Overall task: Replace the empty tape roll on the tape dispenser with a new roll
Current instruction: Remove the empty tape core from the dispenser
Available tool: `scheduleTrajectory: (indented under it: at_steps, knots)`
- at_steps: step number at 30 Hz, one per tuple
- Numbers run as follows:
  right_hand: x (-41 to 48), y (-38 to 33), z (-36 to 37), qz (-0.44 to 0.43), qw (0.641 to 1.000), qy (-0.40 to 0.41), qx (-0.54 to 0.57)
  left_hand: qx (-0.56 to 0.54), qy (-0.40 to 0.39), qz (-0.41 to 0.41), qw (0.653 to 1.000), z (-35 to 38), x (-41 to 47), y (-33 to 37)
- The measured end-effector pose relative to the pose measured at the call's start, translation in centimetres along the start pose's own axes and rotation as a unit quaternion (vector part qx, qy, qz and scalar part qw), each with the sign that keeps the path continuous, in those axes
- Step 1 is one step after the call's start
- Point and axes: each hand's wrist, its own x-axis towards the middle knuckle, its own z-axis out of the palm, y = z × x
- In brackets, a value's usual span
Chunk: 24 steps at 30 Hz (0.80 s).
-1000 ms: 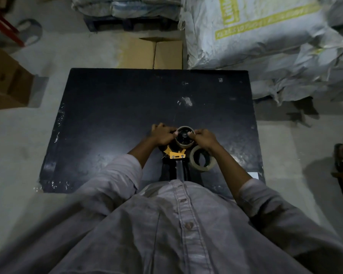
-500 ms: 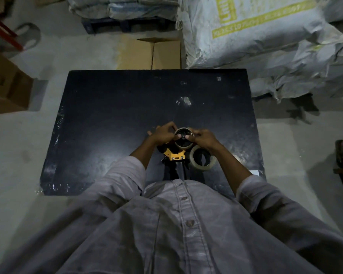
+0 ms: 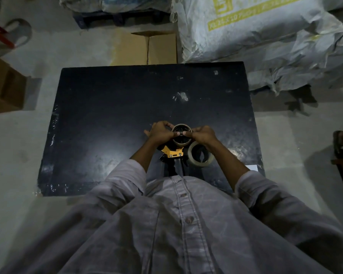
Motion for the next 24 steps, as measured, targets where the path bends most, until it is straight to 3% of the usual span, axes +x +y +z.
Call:
scheduleTrajectory:
  at_steps: [17, 24]
  knots:
    - [0.8, 0.7, 0.9, 0.035, 0.998, 0.045, 0.026, -0.036, 0.061, -0.029, 0.997, 0.3, -2.4, 1.5]
    - [0.5, 0.4, 1.1, 0.038, 0.997, 0.064, 0.027, -0.085, 0.024, -0.055, 0.995, 1.3, 1.1, -1.7]
